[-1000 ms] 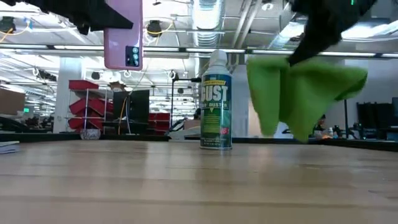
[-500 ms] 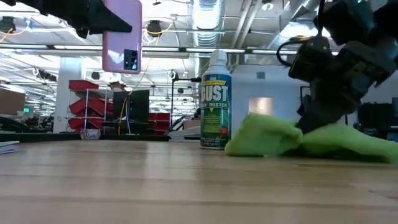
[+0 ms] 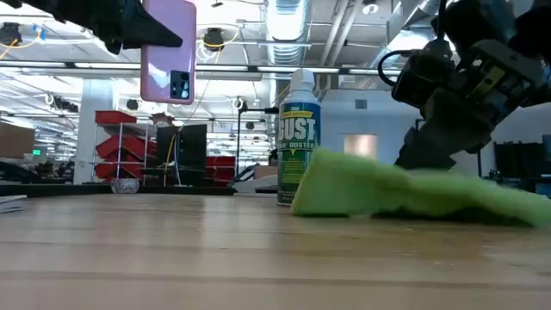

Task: Apply microfiber cloth
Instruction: Wipe pink cellphone with a microfiber cloth, then spray the pink cellphone using the spray bottle

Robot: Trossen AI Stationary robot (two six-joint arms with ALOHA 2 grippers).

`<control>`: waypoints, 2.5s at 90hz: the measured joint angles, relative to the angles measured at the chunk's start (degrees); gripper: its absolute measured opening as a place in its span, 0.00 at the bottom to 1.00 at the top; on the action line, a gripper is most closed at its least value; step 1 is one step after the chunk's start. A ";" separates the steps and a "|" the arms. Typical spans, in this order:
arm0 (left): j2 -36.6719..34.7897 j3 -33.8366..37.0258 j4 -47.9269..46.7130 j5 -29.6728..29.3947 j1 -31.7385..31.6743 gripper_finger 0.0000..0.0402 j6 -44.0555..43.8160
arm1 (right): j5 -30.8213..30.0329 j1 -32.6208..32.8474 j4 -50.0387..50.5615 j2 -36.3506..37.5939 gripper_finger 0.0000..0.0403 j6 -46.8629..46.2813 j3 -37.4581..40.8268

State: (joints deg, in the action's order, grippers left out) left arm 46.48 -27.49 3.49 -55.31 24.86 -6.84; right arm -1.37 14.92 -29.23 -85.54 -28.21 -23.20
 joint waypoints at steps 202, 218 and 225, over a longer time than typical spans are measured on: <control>38.62 -14.12 15.25 17.77 -3.20 0.00 32.71 | 25.09 -11.42 -44.69 -19.11 0.48 -16.41 -8.39; 38.58 -14.14 15.14 15.36 -1.51 0.00 32.77 | 28.63 -13.56 -53.68 -25.12 0.57 -23.19 -10.35; 38.60 -14.13 14.78 14.45 -0.64 0.00 33.26 | 29.74 -14.10 -56.33 -25.79 0.61 -25.35 -10.34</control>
State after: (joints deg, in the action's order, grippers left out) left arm 85.08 -41.61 18.27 -40.86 24.22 26.43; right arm 28.37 0.82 -85.56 -111.33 -53.56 -33.54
